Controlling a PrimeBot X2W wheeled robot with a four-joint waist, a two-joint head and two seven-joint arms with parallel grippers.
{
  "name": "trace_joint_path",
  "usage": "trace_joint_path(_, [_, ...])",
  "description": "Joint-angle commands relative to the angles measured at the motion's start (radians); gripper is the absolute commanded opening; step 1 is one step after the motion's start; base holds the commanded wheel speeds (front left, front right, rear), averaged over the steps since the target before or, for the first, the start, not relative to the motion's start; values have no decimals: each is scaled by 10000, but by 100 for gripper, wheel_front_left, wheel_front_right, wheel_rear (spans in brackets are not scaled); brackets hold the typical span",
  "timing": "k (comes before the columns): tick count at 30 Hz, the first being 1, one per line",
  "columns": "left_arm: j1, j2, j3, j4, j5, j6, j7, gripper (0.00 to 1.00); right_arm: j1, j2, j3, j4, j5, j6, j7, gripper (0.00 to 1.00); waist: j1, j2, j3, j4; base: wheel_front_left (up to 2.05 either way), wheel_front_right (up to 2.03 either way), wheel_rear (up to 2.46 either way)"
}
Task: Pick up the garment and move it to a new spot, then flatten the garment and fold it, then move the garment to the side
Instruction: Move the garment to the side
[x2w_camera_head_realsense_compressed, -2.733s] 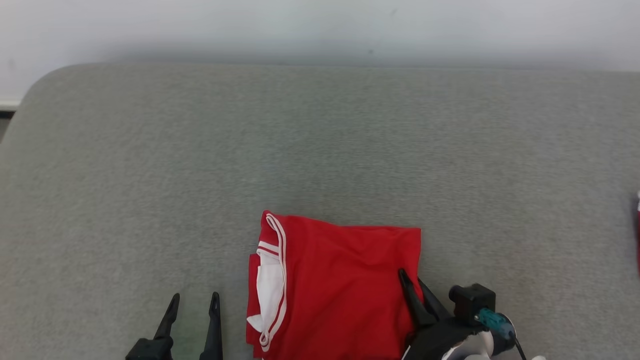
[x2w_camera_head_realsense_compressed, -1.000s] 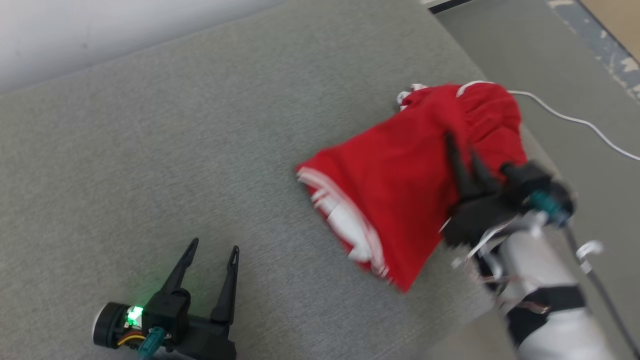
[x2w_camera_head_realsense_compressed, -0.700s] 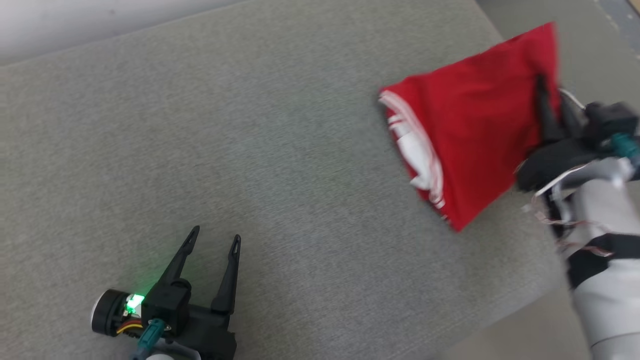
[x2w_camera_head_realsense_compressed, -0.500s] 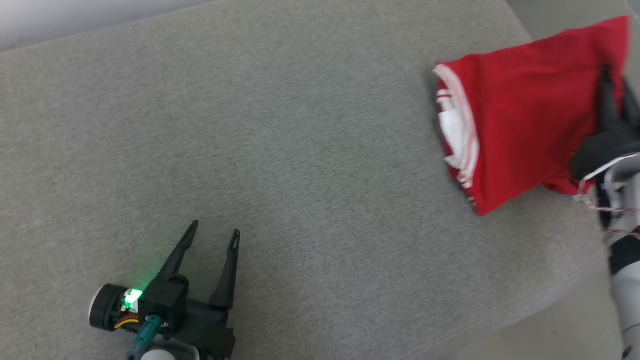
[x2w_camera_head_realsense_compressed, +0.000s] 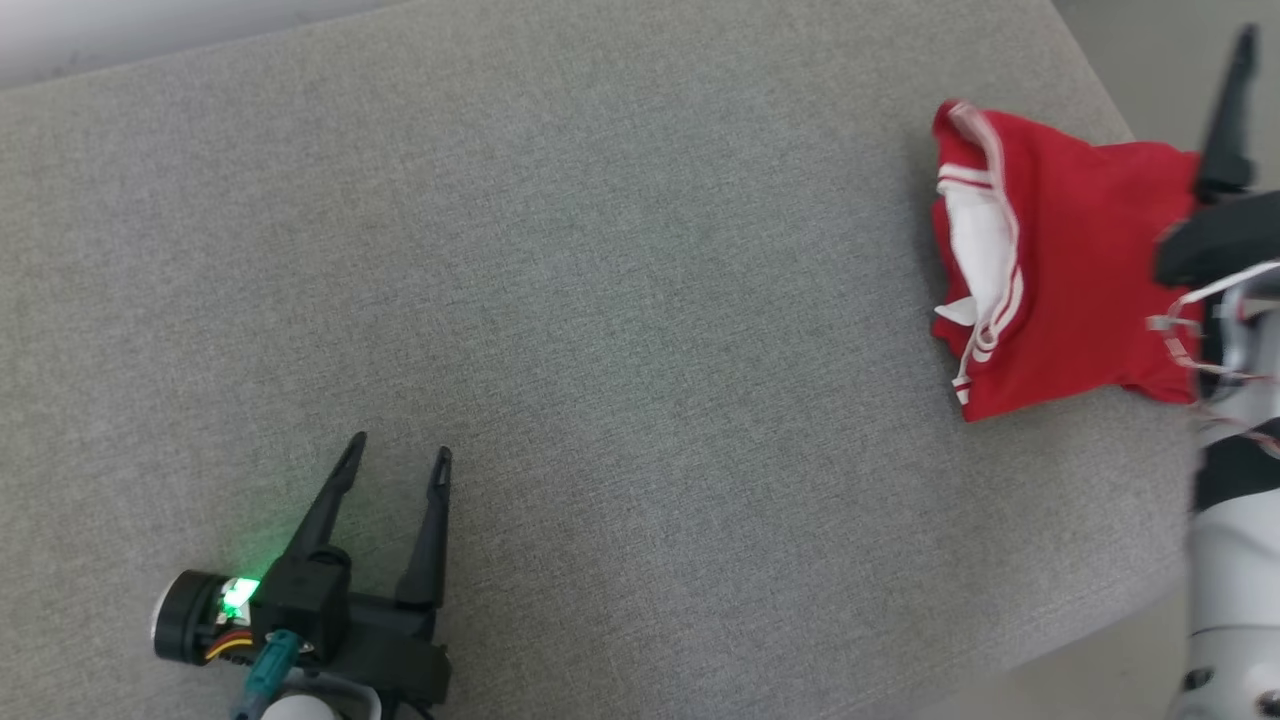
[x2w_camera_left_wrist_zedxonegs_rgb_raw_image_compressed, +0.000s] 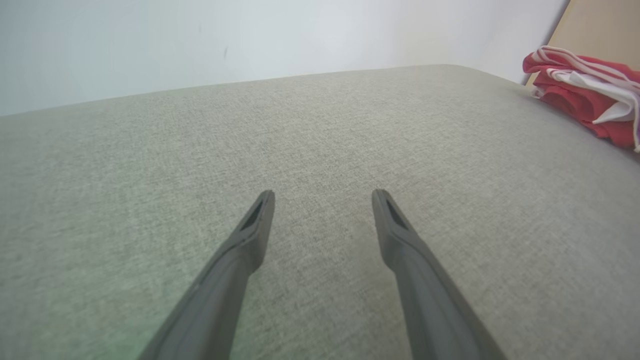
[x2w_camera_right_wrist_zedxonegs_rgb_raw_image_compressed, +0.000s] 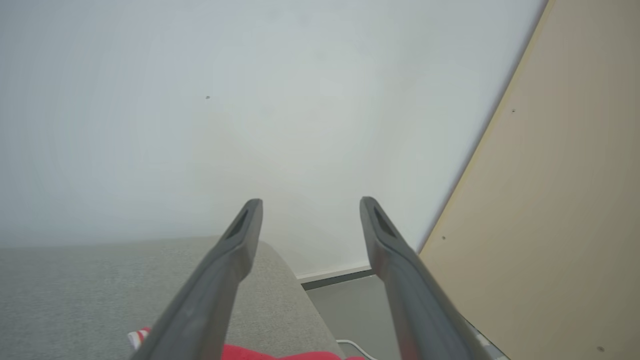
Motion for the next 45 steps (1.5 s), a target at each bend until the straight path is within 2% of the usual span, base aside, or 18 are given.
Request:
trace_joint_path(1, [129, 119, 153, 130, 69, 73, -7, 100, 204, 161, 152, -106, 159, -30, 7, 100, 0, -1, -49, -31, 0, 0, 0])
trace_joint_path(8, [260, 4, 589, 64, -39, 259, -10, 100, 1223, 819, 2099, -1249, 1525, -30, 8, 100, 0, -1, -378, 21, 0, 0, 0])
trace_joint_path(16, [517, -219, 1080, 11, -181, 391, -17, 100, 2946, 1282, 3311, -1660, 2567, -30, 8, 100, 0, -1, -1015, 472, 0, 0, 0])
trace_joint_path(28, [1186, -477, 1449, 42, -280, 549, -16, 100, 5082, 1773, 3163, -1654, 2590, -30, 7, 100, 0, -1, -2072, 1594, 0, 0, 0])
trace_joint_path(37, [1717, -523, 1725, 235, -453, 657, -16, 100, 6132, 1834, 3324, -1567, 2518, -31, 7, 100, 0, -1, -2777, 2272, 0, 0, 0])
trace_joint_path(45, [2101, -529, 1707, 359, -501, 789, -16, 100, 6757, 1847, 3517, -1793, 3045, -31, 7, 100, 0, -1, -3264, 2718, 0, 0, 0])
